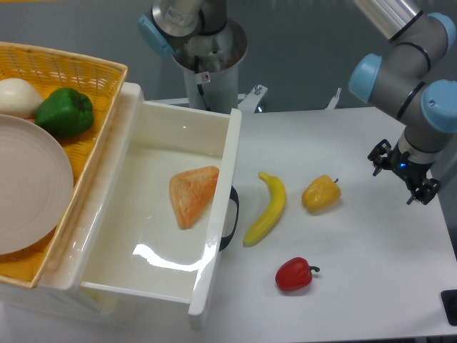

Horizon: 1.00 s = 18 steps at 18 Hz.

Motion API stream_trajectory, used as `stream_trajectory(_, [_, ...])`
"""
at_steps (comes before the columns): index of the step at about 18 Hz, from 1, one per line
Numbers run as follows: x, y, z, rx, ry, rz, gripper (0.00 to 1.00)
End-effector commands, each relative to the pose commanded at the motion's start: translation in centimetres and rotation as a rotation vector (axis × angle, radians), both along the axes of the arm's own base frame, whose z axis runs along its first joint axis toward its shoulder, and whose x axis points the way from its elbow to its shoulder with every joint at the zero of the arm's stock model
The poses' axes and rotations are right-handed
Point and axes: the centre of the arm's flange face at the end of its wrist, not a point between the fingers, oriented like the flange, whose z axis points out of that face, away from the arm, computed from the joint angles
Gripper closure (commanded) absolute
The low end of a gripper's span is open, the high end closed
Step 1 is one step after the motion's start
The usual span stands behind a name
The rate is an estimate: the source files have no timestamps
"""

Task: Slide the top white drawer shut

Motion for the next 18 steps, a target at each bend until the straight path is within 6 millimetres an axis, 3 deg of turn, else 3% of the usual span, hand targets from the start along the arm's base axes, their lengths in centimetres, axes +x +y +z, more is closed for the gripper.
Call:
stream_trajectory(6, [0.5,-0.2,0.1,0.016,-0.008,0.013,0.0])
stream_trajectory(11, [1.6,-2.6,1.0,0.14,-0.042,0.074,0.0])
stream_trajectory(14, [1.9,-3.0,1.0,0.185,-0.069,0.2,0.0])
stream_trajectory(18, [2.2,-2.0,1.0,0.246,-0.117,0.385,0.0])
